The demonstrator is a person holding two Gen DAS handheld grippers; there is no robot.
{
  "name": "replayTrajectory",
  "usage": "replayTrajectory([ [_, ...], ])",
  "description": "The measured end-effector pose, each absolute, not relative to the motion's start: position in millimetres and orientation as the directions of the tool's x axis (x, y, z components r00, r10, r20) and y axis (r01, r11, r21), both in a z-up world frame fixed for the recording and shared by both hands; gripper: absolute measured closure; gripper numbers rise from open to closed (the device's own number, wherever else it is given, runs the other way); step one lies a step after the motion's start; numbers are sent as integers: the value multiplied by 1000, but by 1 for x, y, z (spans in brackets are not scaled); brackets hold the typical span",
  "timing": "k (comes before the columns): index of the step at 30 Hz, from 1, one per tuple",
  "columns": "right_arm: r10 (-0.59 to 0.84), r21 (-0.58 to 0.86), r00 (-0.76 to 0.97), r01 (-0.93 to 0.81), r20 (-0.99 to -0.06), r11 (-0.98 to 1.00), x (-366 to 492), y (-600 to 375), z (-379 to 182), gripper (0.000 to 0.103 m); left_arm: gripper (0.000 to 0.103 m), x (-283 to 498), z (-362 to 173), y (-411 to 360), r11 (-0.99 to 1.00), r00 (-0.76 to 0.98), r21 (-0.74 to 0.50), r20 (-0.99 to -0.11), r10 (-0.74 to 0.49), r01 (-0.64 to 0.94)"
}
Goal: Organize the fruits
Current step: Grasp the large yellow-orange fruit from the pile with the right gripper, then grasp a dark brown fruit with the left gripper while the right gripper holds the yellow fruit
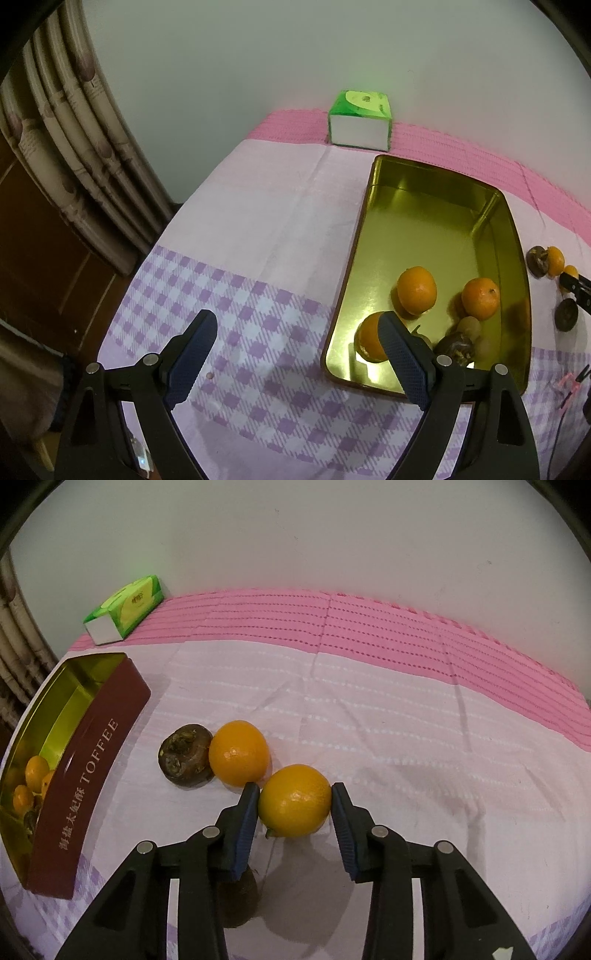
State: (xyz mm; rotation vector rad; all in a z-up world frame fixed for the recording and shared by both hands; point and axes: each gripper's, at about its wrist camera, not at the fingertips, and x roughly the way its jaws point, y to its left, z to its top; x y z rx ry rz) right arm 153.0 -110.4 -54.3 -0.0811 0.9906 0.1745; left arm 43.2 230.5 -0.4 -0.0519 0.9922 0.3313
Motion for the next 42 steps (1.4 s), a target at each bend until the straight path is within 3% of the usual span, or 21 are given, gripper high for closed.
replayTrajectory([
  [11, 31, -83, 603, -160, -797, 984, 113, -155, -54, 67, 14, 41, 15, 197, 974, 570, 109, -796, 204, -196],
  [21, -22, -95, 635, -81, -772, 992, 90, -207, -54, 67, 14, 57, 29, 96, 999, 611, 51, -791, 37, 6],
  [31, 0, -68, 656, -79, -755, 995, 78, -222, -59, 67, 14, 86, -9, -12, 975, 526, -36, -837, -150, 220],
  [42, 26, -33, 655, -78, -755, 996, 77, -228, -59, 68, 14, 116, -33, -51, 966, 486, -67, -854, -184, 249],
])
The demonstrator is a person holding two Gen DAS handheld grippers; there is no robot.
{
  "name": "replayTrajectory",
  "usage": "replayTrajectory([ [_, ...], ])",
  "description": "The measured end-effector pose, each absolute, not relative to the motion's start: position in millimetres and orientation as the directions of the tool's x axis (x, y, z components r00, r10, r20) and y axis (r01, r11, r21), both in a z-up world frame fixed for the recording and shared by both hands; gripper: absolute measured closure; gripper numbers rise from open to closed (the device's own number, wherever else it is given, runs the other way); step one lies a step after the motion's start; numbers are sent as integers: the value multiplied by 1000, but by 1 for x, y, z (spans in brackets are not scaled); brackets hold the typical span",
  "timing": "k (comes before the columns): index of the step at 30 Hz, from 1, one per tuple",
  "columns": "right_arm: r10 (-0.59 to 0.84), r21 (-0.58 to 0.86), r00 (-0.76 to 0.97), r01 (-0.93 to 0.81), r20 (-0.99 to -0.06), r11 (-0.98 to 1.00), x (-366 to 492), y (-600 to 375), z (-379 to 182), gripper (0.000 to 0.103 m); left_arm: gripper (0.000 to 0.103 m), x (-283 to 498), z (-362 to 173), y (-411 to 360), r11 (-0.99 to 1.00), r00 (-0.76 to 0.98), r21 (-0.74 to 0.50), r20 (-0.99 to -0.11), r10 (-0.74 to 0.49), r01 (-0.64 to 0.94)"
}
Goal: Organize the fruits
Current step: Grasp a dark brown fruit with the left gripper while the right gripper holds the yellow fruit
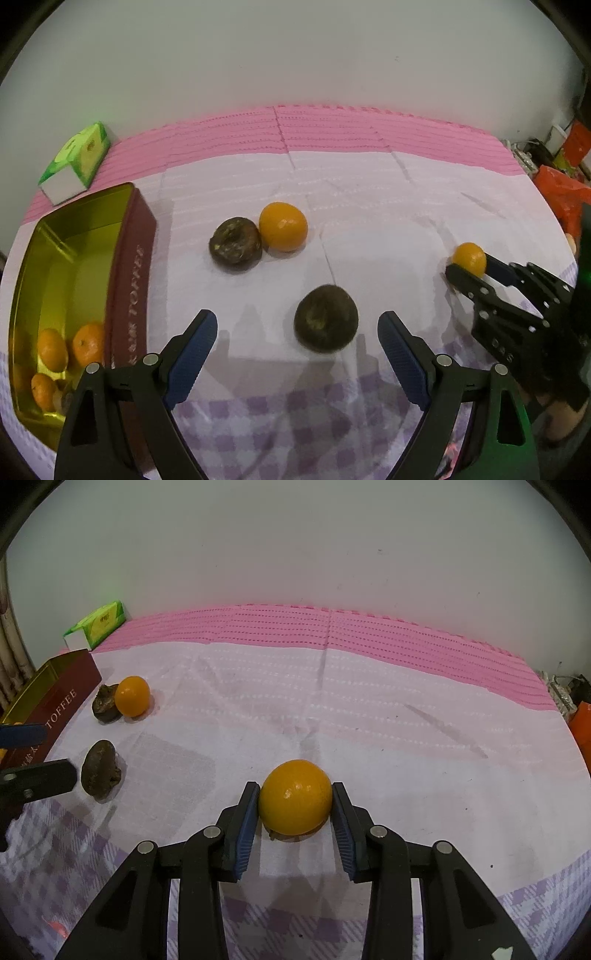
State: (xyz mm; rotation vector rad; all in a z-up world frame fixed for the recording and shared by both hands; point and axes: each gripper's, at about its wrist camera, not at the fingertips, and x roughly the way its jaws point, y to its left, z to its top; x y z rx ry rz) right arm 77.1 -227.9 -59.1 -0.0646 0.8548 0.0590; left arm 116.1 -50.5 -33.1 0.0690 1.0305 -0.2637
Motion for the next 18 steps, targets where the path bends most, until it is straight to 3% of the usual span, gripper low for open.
replayTrajectory([
  [5, 37, -19, 652, -79, -757, 997, 79, -229, -60, 68, 19, 124, -42, -57, 965, 463, -76, -866, -190, 252],
  [14, 42, -11, 644, -77, -764, 997, 81, -229, -62, 68, 40, 130, -56, -61, 962, 427, -95, -882, -201, 256],
  [18, 40, -12, 644, -76, -764, 997, 81, -229, -62, 68, 57, 130, -59, -63, 955, 412, -125, -882, -231, 268],
])
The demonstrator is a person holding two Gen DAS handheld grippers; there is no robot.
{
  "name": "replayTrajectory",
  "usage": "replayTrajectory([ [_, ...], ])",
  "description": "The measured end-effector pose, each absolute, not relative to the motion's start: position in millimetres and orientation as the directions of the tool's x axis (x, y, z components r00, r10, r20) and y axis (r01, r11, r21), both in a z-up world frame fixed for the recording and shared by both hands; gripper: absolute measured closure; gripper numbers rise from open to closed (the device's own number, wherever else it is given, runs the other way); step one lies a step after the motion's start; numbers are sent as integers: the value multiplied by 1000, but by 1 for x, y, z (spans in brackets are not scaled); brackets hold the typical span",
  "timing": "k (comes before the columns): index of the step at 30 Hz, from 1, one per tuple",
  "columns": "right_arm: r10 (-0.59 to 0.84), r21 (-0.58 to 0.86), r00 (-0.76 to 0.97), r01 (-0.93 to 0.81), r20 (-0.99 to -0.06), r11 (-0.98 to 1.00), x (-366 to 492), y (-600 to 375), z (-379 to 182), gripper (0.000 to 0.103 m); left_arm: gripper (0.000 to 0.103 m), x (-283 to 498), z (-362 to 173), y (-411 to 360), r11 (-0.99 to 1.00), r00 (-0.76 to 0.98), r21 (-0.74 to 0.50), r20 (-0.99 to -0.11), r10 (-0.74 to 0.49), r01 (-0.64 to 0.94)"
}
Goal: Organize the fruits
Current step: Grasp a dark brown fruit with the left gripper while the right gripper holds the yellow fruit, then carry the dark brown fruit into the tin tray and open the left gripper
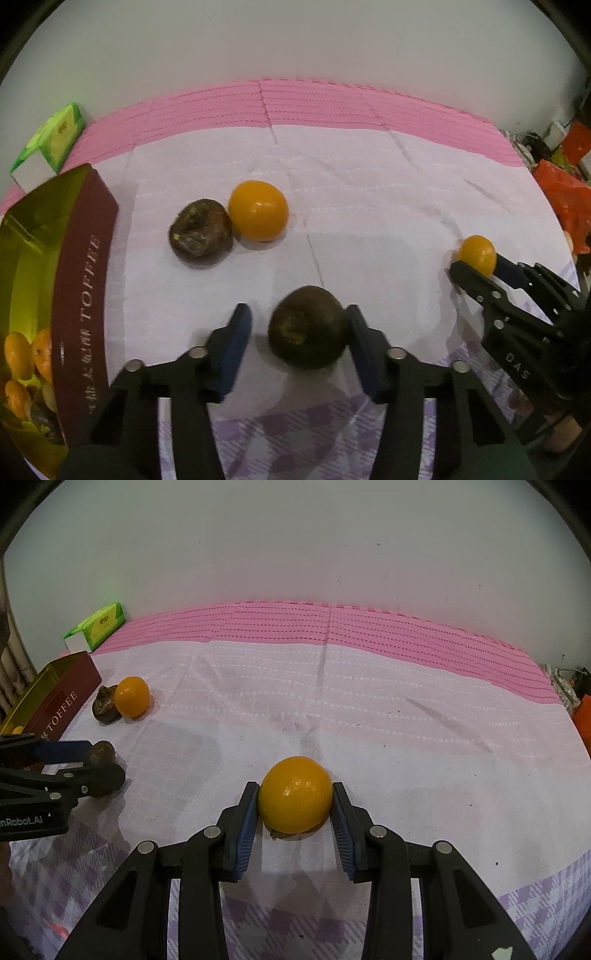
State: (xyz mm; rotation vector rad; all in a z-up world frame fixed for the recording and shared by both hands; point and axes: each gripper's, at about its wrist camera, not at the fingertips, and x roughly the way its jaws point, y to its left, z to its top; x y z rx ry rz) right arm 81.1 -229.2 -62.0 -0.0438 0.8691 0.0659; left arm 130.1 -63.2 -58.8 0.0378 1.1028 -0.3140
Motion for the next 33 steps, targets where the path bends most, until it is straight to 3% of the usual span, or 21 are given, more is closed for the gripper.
replayTrajectory([
  [1, 39, -11, 643, -74, -765, 997, 81, -229, -62, 68, 60, 129, -59, -65, 954, 412, -124, -881, -233, 275],
  [17, 18, -30, 634, -64, -773, 997, 84, -225, -66, 68, 60, 112, -39, -47, 962, 447, -113, -868, -216, 247],
  [33, -10, -60, 637, -58, -771, 996, 84, -219, -67, 68, 60, 101, 9, 26, 992, 549, -52, -829, -108, 115],
])
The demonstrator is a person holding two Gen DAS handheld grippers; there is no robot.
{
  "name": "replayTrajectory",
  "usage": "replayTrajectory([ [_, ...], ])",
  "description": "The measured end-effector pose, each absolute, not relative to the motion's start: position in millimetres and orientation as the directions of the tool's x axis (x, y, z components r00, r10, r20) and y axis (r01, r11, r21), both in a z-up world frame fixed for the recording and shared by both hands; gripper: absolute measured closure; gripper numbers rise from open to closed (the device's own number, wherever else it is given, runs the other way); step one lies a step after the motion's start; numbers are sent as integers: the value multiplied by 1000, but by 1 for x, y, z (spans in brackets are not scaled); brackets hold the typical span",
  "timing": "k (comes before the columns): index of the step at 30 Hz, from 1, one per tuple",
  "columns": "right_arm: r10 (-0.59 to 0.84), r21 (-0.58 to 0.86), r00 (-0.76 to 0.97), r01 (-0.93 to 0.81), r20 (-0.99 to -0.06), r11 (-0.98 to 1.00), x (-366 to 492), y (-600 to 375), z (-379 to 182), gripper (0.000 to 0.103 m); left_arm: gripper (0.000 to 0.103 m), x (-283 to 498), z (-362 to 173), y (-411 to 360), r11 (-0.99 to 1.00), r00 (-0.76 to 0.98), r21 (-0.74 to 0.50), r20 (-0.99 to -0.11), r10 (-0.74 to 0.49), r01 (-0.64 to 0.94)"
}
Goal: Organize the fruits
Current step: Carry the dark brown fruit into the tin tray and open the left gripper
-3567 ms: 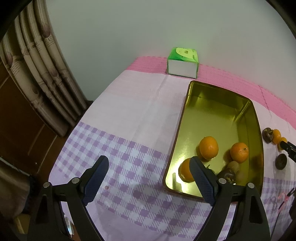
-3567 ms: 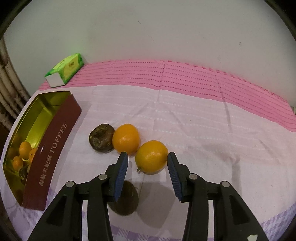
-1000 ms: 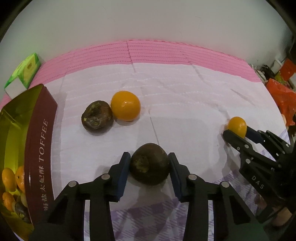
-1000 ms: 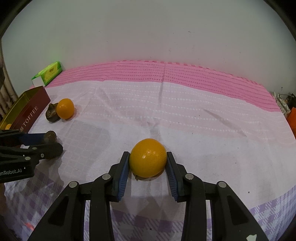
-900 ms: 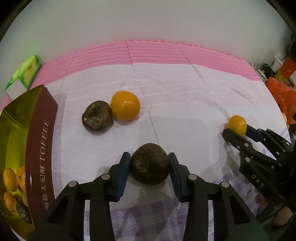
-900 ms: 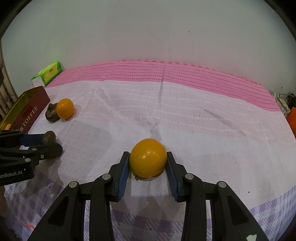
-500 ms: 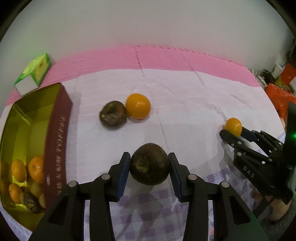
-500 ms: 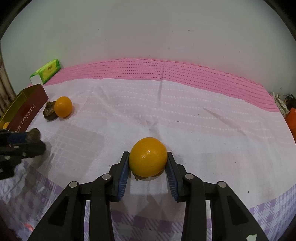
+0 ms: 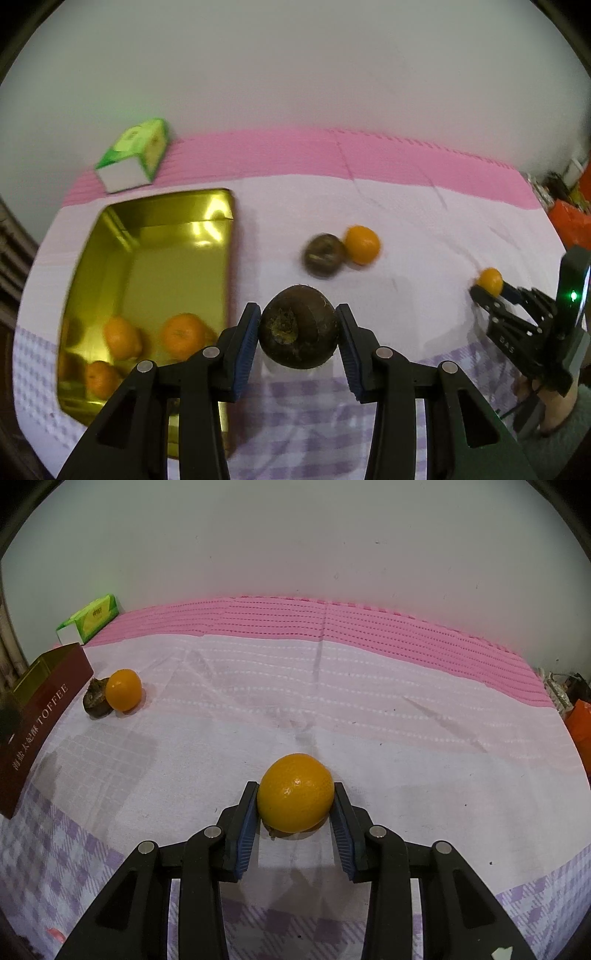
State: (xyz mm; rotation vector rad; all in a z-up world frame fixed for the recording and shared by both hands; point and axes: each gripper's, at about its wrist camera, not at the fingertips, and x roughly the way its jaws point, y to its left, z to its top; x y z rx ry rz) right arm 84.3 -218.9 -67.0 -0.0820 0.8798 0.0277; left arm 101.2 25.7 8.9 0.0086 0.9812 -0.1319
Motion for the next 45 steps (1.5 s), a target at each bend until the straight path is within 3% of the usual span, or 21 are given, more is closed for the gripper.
replayTrajectory([
  [16, -15, -67, 638, -57, -770, 996, 84, -218, -67, 68, 60, 102, -2, 113, 998, 540, -4, -841, 31, -64],
  [45, -24, -78, 639, -56, -769, 995, 85, -220, -67, 68, 60, 108, -31, 138, 995, 488, 33, -869, 74, -92],
])
